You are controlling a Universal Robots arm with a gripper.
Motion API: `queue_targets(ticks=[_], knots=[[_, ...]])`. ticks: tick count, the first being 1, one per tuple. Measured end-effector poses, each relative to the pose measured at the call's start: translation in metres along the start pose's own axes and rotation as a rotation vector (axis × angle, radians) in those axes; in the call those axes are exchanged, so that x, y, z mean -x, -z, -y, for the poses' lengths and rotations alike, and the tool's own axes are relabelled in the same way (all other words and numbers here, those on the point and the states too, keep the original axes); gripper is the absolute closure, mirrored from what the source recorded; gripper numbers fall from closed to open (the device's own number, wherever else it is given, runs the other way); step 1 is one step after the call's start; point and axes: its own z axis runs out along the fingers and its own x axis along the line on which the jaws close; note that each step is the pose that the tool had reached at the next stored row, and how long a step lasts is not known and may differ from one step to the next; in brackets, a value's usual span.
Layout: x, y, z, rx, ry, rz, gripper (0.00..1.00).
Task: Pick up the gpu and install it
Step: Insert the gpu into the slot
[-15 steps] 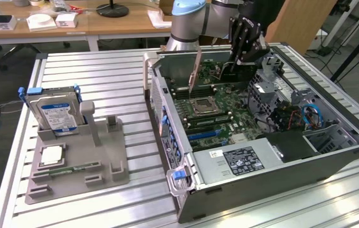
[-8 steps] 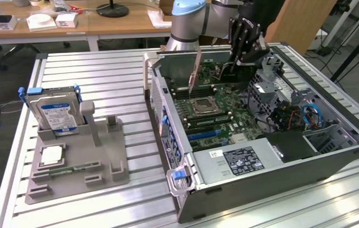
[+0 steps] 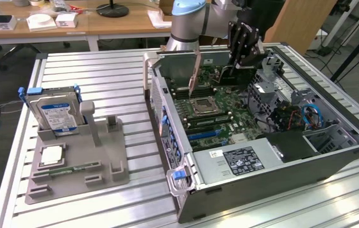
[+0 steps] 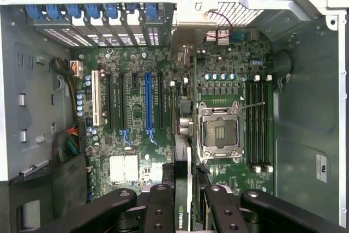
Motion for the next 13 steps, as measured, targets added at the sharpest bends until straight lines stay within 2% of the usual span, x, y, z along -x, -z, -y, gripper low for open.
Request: queue_targets(ticks=[8,13], knots=[[-0.0002,-0.0001,0.0,-0.0001,0.0,-0.0006,0.74],[-0.001,0.0,0.0,-0.0003,0.0,-0.0041,0.74]])
